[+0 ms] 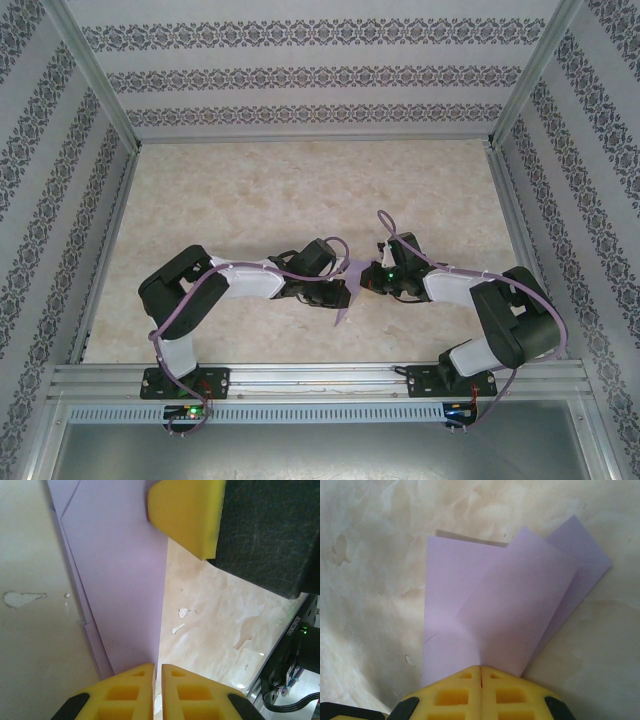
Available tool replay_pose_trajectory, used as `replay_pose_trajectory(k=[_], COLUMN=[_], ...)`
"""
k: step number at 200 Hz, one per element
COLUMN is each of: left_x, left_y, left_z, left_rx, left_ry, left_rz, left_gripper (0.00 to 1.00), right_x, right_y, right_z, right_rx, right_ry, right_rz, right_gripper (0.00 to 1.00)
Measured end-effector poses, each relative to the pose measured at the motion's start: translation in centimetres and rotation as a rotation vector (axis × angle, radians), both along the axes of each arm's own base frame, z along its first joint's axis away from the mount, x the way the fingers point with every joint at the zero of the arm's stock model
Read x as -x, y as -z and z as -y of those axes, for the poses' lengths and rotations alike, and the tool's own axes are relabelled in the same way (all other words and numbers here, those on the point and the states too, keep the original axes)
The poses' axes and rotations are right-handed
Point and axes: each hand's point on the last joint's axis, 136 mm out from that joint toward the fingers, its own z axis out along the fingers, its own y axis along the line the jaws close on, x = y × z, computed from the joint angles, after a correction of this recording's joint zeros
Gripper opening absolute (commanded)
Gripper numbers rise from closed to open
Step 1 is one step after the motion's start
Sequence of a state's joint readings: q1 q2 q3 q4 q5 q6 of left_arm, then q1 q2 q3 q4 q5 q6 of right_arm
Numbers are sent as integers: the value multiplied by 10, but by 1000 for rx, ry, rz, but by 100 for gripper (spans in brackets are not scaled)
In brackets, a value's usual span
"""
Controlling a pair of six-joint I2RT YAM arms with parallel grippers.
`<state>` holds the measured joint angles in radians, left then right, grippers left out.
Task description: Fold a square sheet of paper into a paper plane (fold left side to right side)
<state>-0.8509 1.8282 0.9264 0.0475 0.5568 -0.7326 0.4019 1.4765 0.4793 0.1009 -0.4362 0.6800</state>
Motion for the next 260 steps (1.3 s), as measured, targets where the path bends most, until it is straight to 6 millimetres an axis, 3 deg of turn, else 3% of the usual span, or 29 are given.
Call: replay_pose_trajectory(k=[198, 217, 260], left_x=[5, 4, 4], left_y=[13, 14, 14], left_z=[-4, -4, -5], left_rx=[-40, -49, -79], left_ry=[-9, -13, -14], left_rz=[20, 30, 66], left_gripper=[11, 9, 7], right_x=[6, 7, -4], right_y=[-5, -15, -62], right_z=[2, 4, 8], right_rx=[49, 49, -24], right_ry=[-24, -22, -5], right_rz=[-55, -35, 130], right_gripper=[0, 0, 0])
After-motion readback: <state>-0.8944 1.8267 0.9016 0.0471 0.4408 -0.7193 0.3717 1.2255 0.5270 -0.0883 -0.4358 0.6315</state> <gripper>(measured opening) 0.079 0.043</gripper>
